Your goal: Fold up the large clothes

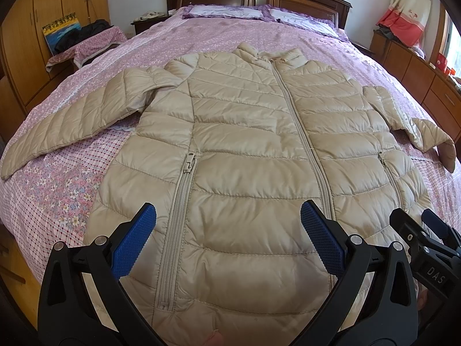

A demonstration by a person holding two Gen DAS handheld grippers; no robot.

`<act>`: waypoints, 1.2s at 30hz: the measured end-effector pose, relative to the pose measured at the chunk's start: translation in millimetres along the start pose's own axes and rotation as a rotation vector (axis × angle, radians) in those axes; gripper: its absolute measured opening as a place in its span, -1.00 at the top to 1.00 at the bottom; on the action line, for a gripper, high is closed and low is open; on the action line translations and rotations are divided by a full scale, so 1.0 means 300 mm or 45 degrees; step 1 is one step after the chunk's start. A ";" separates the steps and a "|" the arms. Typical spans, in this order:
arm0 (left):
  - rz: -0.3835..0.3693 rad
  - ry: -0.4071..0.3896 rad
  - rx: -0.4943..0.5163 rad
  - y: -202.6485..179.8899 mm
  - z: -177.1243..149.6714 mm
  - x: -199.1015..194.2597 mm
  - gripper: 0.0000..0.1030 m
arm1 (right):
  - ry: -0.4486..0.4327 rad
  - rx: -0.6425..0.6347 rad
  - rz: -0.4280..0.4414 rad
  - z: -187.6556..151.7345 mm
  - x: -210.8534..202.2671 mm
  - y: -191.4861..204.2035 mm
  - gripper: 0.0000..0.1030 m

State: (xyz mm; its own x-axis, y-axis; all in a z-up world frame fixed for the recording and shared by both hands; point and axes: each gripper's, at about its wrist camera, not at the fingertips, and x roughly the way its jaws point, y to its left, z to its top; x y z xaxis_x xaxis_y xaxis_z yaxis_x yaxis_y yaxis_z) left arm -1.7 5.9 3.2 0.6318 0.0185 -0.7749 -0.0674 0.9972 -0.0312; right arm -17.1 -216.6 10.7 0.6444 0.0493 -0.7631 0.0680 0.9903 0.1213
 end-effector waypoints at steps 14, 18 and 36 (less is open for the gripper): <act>-0.009 0.001 -0.002 -0.006 0.001 -0.012 -0.94 | -0.003 0.006 0.005 0.000 -0.006 -0.003 -0.90; -0.010 -0.001 0.000 -0.006 0.013 -0.029 -0.94 | -0.006 0.014 0.013 0.005 -0.018 -0.009 -0.90; -0.095 0.069 0.005 -0.076 0.116 -0.013 -0.94 | -0.111 0.242 -0.117 0.185 -0.059 -0.406 -0.90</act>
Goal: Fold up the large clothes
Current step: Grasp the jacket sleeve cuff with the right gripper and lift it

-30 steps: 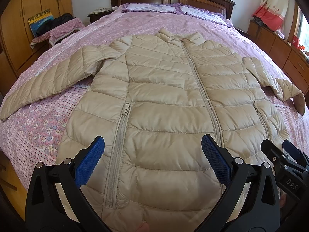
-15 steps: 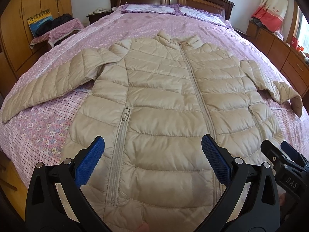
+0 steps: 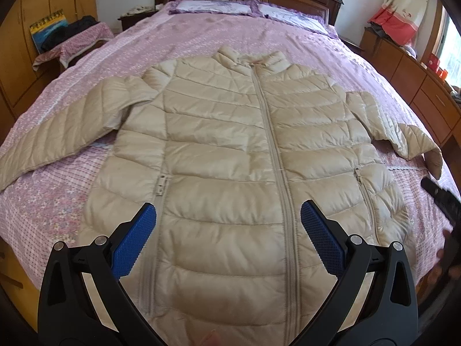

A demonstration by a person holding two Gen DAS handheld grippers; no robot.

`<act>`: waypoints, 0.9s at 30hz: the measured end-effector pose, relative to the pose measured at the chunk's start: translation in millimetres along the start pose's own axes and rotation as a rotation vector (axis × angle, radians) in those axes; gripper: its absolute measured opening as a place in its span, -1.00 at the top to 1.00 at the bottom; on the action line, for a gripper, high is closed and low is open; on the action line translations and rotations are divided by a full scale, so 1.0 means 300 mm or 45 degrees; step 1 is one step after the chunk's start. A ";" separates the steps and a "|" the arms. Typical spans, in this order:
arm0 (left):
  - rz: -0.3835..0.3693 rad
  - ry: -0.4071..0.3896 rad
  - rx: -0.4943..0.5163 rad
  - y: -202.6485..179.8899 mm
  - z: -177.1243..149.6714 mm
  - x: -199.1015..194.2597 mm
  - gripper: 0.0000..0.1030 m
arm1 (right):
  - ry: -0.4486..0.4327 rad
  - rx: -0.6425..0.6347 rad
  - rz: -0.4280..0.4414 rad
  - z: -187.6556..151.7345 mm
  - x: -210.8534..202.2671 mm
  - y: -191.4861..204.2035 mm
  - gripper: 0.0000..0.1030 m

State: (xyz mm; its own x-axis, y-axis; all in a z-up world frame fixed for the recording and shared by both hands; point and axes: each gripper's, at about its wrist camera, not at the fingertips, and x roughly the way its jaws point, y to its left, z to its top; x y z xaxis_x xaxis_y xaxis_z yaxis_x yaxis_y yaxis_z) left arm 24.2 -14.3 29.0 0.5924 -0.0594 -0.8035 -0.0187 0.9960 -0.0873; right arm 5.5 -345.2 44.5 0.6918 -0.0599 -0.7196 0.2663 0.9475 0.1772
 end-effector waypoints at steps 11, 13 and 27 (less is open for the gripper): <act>-0.001 0.080 0.018 -0.051 0.015 0.076 -0.94 | -0.081 0.281 -0.051 0.226 0.105 -0.361 -0.90; 0.008 0.094 0.030 -0.064 0.009 0.094 -0.94 | -0.082 0.350 -0.038 0.263 0.126 -0.428 -0.90; 0.045 0.202 0.108 -0.109 -0.031 0.196 -0.94 | -0.043 0.642 0.115 0.416 0.292 -0.641 -0.65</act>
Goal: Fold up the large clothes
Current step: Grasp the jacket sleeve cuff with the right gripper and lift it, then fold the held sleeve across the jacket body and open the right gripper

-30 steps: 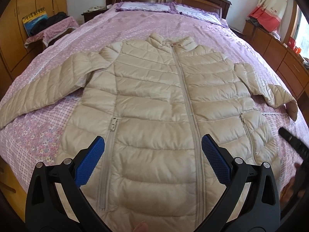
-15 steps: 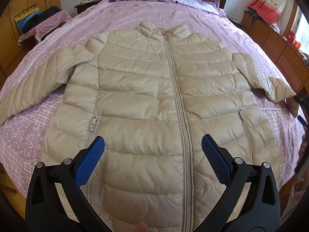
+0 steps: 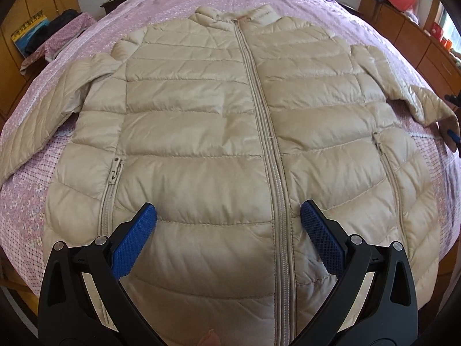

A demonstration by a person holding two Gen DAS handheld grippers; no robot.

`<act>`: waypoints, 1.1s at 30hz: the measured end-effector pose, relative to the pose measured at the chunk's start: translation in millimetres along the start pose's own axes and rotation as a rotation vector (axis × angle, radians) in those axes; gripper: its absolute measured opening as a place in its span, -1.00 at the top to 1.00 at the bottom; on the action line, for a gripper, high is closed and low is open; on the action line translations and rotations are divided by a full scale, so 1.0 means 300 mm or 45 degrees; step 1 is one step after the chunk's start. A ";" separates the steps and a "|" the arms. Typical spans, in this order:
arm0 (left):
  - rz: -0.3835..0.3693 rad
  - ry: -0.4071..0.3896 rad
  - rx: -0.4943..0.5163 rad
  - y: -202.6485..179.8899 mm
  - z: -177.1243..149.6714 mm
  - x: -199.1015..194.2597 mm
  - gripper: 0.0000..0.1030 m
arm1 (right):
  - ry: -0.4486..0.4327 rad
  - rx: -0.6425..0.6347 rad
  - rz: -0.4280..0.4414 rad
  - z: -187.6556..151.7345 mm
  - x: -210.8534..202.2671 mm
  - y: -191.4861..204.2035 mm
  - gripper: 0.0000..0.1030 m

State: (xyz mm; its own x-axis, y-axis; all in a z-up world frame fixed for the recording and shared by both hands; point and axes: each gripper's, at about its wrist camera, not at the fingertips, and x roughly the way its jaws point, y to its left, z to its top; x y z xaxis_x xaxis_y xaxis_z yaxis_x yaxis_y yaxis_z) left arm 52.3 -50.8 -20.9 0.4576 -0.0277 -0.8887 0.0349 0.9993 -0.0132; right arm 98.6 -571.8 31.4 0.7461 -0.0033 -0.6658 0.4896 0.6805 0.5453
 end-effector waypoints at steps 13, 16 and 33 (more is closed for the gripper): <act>0.000 0.073 0.020 -0.009 -0.006 0.064 -0.94 | 0.025 -0.088 0.086 -0.001 0.003 0.023 0.75; 0.009 0.074 0.027 -0.010 -0.007 0.063 -0.95 | -0.014 -0.166 0.095 -0.022 -0.040 0.066 0.83; -0.031 -0.036 0.036 0.018 -0.019 -0.023 -0.94 | -0.096 -0.466 0.442 -0.118 -0.298 0.436 0.91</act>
State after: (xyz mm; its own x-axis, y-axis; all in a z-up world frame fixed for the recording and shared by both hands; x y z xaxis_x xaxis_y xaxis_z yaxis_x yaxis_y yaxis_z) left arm 44.3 -45.1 -17.4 0.4813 -0.0534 -0.8749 0.0713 0.9972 -0.0217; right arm 80.0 -456.5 144.3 0.8740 0.2248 -0.4308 0.0268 0.8629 0.5047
